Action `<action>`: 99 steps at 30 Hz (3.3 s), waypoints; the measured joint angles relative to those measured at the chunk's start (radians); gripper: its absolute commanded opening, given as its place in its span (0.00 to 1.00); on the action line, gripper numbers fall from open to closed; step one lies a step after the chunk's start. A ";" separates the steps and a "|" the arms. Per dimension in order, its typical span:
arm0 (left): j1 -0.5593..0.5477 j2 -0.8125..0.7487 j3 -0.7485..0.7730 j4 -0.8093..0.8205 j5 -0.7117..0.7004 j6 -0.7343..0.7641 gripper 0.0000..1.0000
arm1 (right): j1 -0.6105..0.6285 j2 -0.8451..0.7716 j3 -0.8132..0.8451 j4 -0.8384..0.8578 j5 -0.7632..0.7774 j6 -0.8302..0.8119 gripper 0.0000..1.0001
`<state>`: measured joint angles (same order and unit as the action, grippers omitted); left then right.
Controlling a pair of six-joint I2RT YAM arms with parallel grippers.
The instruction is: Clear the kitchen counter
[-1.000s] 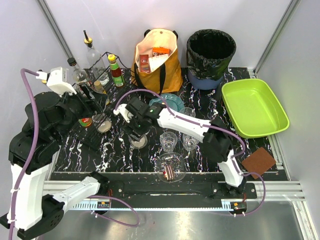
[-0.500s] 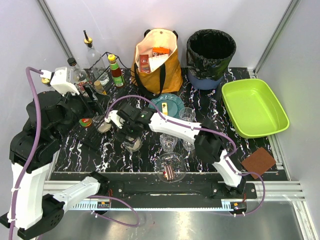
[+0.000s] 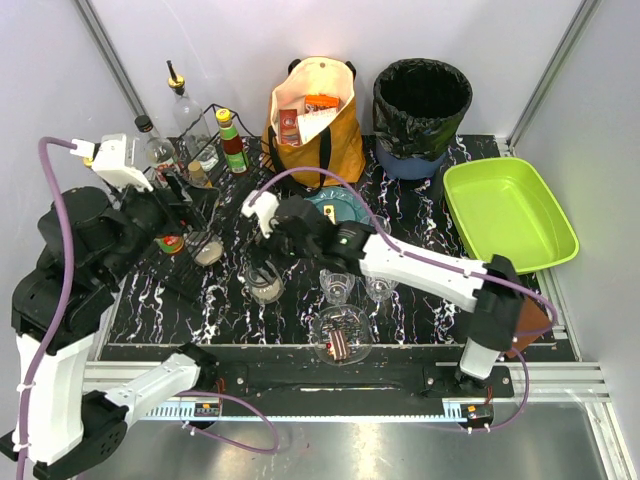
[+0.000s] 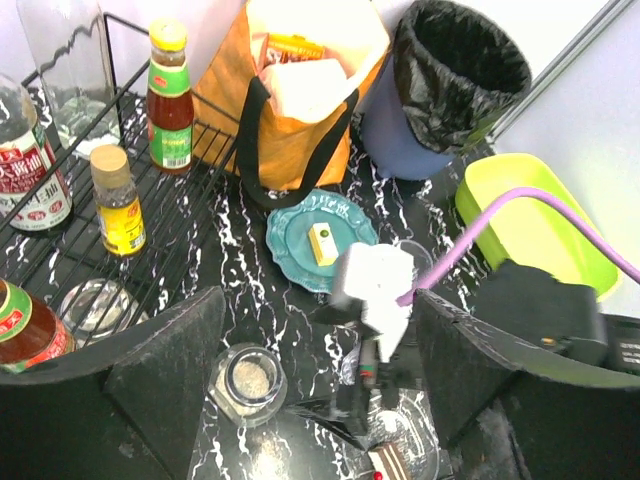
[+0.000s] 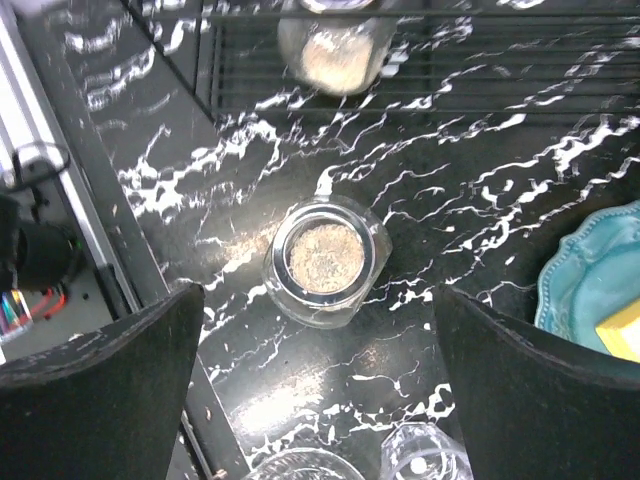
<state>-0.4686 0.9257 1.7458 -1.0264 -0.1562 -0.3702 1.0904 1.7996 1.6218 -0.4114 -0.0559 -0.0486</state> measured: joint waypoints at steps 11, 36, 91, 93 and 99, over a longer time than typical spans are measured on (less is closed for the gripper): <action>0.000 -0.035 0.013 0.060 0.025 -0.004 0.84 | 0.052 -0.089 -0.248 0.312 0.283 0.298 1.00; 0.000 -0.035 -0.066 0.101 0.053 -0.032 0.89 | 0.158 0.117 -0.349 0.518 0.498 0.483 1.00; 0.000 -0.038 -0.110 0.106 0.136 -0.026 0.91 | 0.086 0.188 -0.333 0.532 0.422 0.246 0.23; 0.000 -0.035 -0.110 0.107 0.149 -0.027 0.91 | 0.055 0.188 -0.311 0.531 0.395 0.243 0.23; 0.000 -0.020 -0.110 0.109 0.174 -0.030 0.91 | -0.016 0.197 -0.250 0.547 0.344 0.213 0.22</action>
<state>-0.4683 0.9054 1.6356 -0.9176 0.0177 -0.4004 1.0740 1.9965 1.3720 0.1360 0.2882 0.1642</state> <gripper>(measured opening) 0.908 0.863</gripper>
